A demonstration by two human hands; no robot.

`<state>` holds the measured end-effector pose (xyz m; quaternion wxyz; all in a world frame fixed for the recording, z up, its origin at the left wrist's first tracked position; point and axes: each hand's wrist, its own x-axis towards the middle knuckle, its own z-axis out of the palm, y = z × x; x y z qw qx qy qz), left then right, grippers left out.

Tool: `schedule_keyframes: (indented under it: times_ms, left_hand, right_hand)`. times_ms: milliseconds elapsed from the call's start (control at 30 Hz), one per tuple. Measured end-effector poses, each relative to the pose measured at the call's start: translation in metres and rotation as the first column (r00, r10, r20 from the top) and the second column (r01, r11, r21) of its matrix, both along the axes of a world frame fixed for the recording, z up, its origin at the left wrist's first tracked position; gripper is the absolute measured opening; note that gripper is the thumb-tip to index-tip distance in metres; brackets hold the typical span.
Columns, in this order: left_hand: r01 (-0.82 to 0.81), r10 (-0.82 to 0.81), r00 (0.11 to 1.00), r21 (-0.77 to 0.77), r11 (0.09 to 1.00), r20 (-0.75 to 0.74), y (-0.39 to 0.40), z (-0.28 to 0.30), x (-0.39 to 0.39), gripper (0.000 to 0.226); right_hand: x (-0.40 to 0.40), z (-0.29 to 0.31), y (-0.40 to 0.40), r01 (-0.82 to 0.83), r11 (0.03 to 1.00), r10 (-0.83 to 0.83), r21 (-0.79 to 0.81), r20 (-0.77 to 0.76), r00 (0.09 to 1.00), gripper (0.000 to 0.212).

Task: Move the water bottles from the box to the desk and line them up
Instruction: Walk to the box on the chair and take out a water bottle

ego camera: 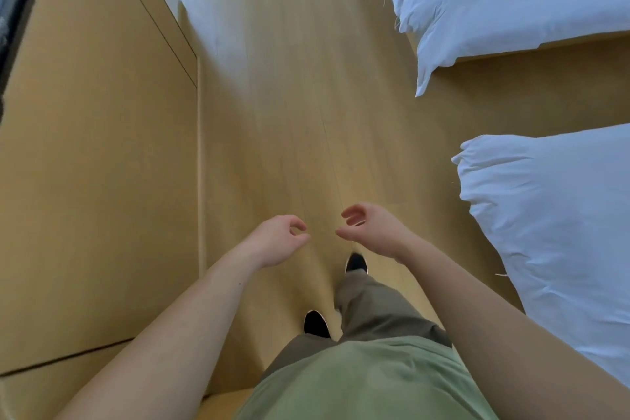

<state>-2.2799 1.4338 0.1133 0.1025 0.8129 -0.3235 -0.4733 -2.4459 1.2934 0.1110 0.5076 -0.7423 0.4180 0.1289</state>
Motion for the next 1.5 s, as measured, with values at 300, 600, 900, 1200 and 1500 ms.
schedule_keyframes:
  times_ms: [300,600,900,1200,1500]
  left_hand:
    - [-0.008,0.007,1.0,0.016,1.0,0.026,-0.15,-0.004,0.086,0.037]
    - [-0.014,0.014,1.0,0.006,1.0,0.027,-0.298,0.012,0.148,0.035]
    - [0.043,-0.043,0.999,0.024,0.999,0.006,-0.404,0.001,0.216,0.034]
    - [0.009,-0.01,0.999,-0.045,0.999,-0.031,-0.516,-0.009,0.33,0.036]
    - [-0.081,0.073,0.994,-0.094,0.992,-0.084,-0.601,-0.009,0.437,0.031]
  right_hand:
    - [0.09,-0.011,-0.153,-0.013,1.0,0.013,0.007,0.03,0.999,0.049]
    - [0.154,0.004,-0.301,-0.015,1.0,0.014,0.016,0.03,0.999,0.05]
    - [0.209,-0.006,-0.398,0.034,0.999,-0.034,0.039,0.014,0.999,0.051]
    - [0.318,-0.012,-0.509,0.1,0.994,-0.1,0.034,0.004,0.995,0.045]
    - [0.415,-0.007,-0.59,0.182,0.982,-0.183,0.058,0.026,0.983,0.037]
